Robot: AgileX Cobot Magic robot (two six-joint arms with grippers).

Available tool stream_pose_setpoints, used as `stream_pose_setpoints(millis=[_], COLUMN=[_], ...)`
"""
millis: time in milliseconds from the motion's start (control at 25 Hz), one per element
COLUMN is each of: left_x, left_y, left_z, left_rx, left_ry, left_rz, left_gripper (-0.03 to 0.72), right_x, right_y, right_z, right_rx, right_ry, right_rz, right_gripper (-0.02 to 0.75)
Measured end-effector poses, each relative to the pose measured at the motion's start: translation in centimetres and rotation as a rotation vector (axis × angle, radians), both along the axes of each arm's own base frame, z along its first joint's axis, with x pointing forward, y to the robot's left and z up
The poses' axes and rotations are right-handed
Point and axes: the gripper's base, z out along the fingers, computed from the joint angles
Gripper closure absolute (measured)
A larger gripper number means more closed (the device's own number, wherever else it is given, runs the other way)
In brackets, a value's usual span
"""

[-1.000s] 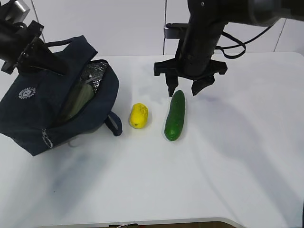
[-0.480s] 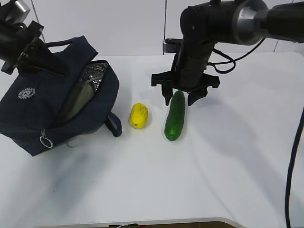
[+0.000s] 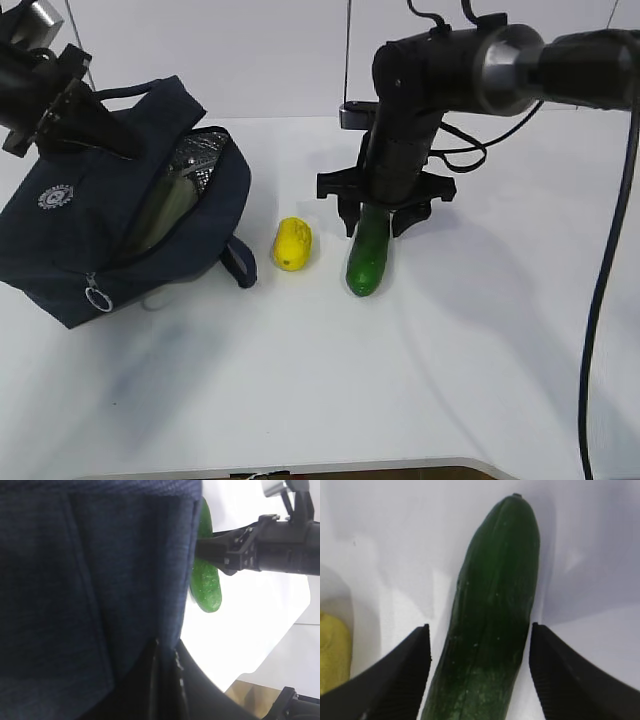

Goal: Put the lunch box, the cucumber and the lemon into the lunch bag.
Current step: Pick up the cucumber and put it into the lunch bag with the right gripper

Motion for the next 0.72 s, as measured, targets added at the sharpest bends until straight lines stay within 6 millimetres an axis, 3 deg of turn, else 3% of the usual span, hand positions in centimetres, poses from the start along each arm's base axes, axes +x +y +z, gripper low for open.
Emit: stream_pose_setpoints(millis=[280, 520, 720], left_x=[-0.02, -0.02, -0.04], left_y=[-0.01, -0.01, -0.01], left_z=[0.0, 0.0, 0.0], left_rx=[-0.001, -0.001, -0.001], left_ry=[0.001, 0.001, 0.002], left_rz=[-0.002, -0.002, -0.003], left_gripper=[0.703, 0.703, 0.703], right_x=[0.08, 0.06, 0.03], right_y=[0.03, 0.03, 0.01], right_z=[-0.68, -0.69, -0.7], right_rx=[-0.005, -0.005, -0.007], right_ry=[0.011, 0.013, 0.017], right_rz=[0.0, -0.002, -0.002], right_gripper=[0.251, 0.381, 0.414])
